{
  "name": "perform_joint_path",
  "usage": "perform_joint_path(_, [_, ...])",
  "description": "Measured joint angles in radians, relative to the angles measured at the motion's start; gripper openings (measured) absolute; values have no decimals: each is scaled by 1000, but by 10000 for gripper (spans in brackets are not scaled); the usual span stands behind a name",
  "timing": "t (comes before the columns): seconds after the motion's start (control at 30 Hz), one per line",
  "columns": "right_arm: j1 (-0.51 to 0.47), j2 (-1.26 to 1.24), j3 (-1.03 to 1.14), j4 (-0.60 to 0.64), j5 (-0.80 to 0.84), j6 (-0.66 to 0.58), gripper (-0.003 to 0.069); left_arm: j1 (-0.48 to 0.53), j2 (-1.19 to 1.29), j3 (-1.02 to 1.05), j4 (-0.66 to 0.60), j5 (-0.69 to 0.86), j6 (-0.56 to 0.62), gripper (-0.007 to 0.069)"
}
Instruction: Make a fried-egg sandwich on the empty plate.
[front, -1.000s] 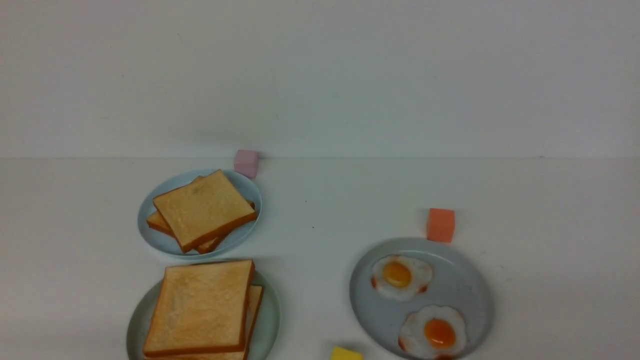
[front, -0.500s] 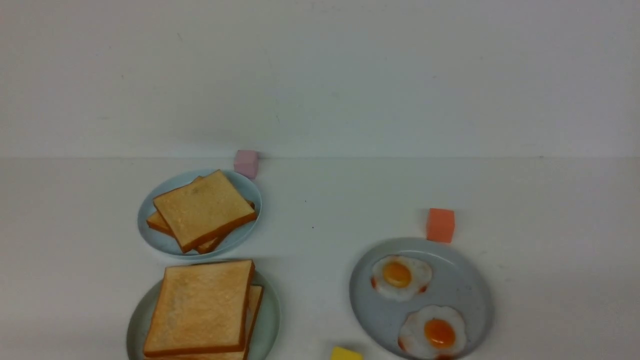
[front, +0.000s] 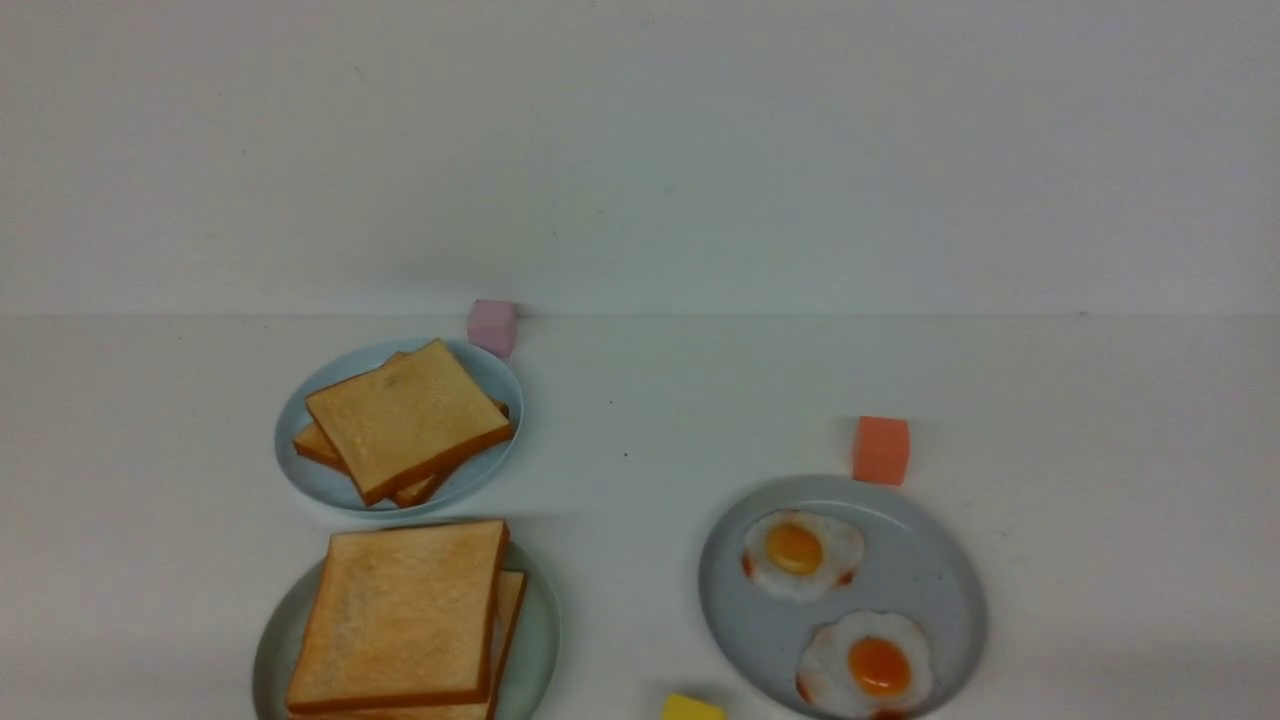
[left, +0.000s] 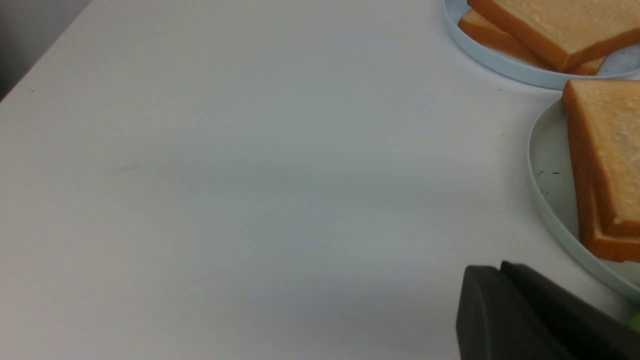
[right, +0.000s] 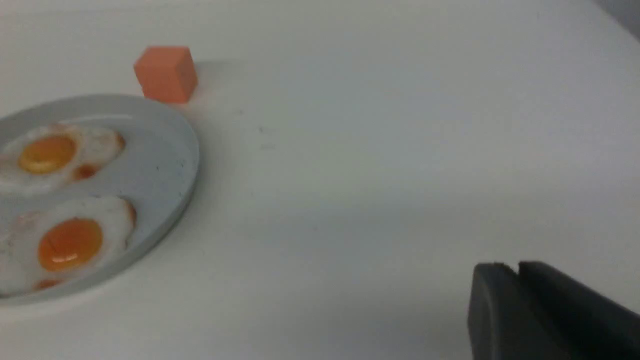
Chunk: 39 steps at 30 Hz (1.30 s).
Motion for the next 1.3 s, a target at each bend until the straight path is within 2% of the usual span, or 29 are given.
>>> perform_joint_path(0.27, [-4, -74, 0, -2, 12, 31, 92, 0, 0, 0, 0, 0, 0, 39])
perform_joint_path(1.3, [-4, -75, -1, -2, 20, 32, 126, 0, 0, 0, -2, 0, 0, 64])
